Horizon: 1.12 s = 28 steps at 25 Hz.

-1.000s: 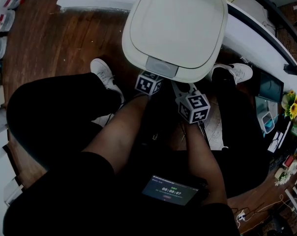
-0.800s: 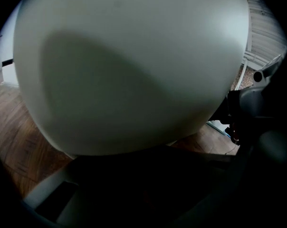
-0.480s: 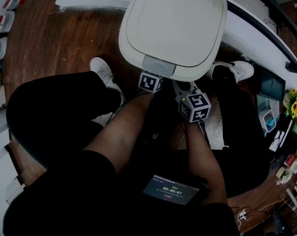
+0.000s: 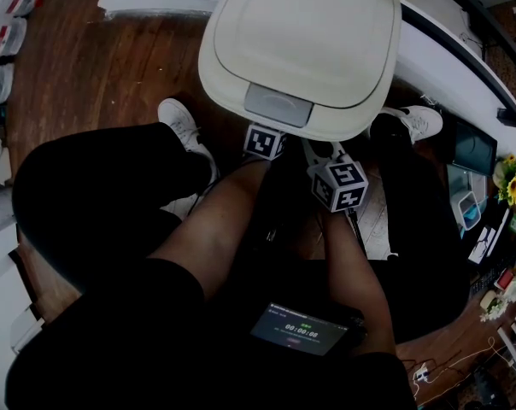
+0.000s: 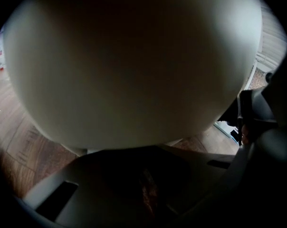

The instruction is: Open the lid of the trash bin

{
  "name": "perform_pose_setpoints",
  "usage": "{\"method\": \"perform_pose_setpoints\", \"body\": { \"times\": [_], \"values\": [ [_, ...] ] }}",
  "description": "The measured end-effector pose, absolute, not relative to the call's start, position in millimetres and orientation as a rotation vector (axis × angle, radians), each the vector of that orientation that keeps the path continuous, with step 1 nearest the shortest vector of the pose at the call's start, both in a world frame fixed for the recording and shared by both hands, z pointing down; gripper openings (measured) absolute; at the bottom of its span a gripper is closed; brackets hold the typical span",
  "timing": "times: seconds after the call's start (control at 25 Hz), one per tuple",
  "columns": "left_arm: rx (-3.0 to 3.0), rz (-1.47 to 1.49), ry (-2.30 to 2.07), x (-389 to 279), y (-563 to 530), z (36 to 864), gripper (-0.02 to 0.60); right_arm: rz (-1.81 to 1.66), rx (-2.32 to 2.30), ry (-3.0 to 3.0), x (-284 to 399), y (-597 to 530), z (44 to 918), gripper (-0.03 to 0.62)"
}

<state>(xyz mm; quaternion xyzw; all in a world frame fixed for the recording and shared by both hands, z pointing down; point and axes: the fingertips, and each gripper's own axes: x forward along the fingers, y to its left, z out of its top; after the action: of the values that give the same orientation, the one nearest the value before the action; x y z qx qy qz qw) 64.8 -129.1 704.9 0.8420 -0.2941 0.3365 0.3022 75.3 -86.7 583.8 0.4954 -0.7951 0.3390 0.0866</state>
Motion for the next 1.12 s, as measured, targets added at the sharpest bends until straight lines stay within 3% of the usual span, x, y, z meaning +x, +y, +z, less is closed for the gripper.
{"method": "perform_pose_setpoints", "body": {
  "times": [1.12],
  "values": [
    [2.216,0.924,-0.792,64,-129,718,0.031,1.047,1.487,-2.339,79,-84,597,0.02]
  ]
}}
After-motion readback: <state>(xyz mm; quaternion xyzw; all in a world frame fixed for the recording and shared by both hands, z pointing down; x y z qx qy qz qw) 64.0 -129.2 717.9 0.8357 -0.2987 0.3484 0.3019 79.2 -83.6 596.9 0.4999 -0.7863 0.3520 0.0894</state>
